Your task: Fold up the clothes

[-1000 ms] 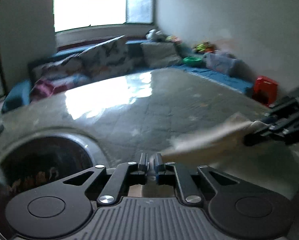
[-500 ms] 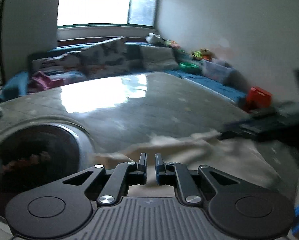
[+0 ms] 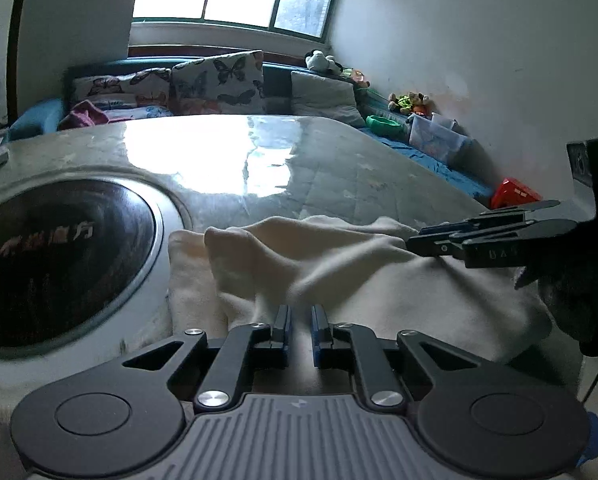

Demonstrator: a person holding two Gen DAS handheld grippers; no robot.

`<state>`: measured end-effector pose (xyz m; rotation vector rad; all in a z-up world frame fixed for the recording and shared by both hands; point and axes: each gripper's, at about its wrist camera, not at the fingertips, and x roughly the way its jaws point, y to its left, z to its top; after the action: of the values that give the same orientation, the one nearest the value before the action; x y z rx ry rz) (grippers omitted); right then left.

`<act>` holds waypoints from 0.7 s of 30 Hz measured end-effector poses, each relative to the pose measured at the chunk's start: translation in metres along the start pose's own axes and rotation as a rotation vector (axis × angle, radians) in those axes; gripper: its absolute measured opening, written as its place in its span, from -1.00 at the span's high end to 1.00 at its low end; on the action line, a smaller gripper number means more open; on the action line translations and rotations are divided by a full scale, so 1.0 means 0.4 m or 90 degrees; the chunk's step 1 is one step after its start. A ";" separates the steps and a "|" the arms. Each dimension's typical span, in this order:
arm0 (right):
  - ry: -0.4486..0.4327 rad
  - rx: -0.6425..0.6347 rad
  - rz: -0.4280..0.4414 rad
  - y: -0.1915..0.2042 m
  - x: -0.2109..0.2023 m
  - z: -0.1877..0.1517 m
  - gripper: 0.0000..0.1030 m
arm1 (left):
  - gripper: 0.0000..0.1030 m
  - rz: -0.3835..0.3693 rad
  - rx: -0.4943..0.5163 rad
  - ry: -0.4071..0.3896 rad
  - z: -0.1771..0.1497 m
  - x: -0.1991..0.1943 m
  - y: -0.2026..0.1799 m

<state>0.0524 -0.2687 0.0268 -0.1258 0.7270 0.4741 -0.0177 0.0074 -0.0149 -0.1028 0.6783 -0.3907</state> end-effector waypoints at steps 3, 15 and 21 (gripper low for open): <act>-0.001 -0.003 0.009 0.002 -0.014 -0.006 0.49 | 0.78 -0.004 -0.021 0.004 -0.013 -0.017 -0.004; -0.017 -0.023 0.062 0.059 -0.061 0.046 0.50 | 0.75 -0.014 -0.036 -0.012 0.063 -0.023 -0.011; 0.022 -0.010 0.046 0.062 0.018 0.055 0.51 | 0.75 0.000 -0.053 0.008 0.110 0.092 0.005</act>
<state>0.0589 -0.2379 0.0397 -0.1232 0.7644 0.5475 0.0366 -0.0065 -0.0028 -0.1795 0.7074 -0.3628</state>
